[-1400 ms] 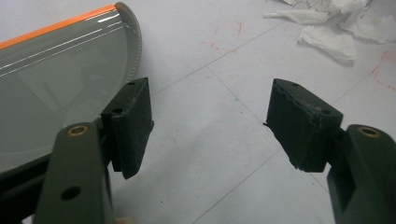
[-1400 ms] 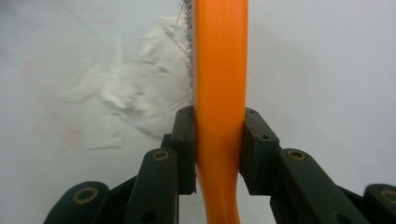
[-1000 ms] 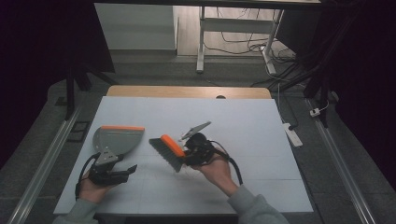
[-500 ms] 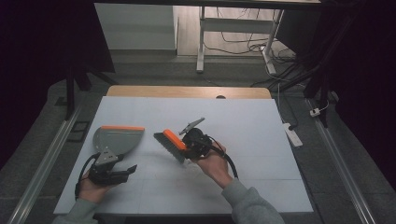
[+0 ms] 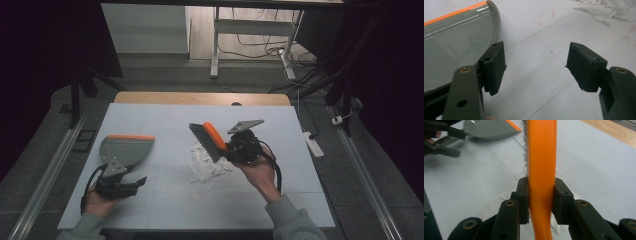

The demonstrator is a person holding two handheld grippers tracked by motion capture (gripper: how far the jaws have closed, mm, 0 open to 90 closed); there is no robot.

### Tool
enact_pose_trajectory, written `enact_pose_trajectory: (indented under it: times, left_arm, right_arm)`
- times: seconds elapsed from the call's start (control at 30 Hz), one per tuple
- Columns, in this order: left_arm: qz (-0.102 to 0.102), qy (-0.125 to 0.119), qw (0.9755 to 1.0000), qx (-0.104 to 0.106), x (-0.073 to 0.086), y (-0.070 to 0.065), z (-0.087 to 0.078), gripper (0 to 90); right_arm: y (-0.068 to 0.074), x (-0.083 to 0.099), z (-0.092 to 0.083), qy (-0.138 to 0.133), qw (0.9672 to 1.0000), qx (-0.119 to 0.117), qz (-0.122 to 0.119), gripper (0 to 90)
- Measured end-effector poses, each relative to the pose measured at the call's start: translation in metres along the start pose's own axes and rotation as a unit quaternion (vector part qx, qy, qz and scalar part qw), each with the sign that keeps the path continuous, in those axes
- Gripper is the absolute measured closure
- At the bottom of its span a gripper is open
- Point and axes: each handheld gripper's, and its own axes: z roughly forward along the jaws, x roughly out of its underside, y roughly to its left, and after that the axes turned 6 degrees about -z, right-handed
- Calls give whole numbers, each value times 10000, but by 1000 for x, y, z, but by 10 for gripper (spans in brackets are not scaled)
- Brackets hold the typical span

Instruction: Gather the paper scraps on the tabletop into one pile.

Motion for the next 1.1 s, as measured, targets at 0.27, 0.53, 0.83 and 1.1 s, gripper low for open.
enact_pose_trajectory:
  times: [0.27, 0.53, 0.83, 1.1]
  left_arm:
    - [3, 9, 10000, -14, 0, 0, 0, 321]
    - [6, 16, 10000, -59, 0, 0, 1, 321]
    - [35, -8, 10000, -63, 0, -1, 1, 321]
    - [66, -27, 9999, -85, 0, -2, 0, 321]
  right_arm:
    - [-16, 31, -12, 51, 9996, 186, 201, 703]
    - [-32, 74, -28, 104, 9979, 478, 414, 703]
    - [-43, 114, -46, -4, 9952, 773, 598, 703]
    - [-47, 145, -55, -66, 9933, 959, 649, 703]
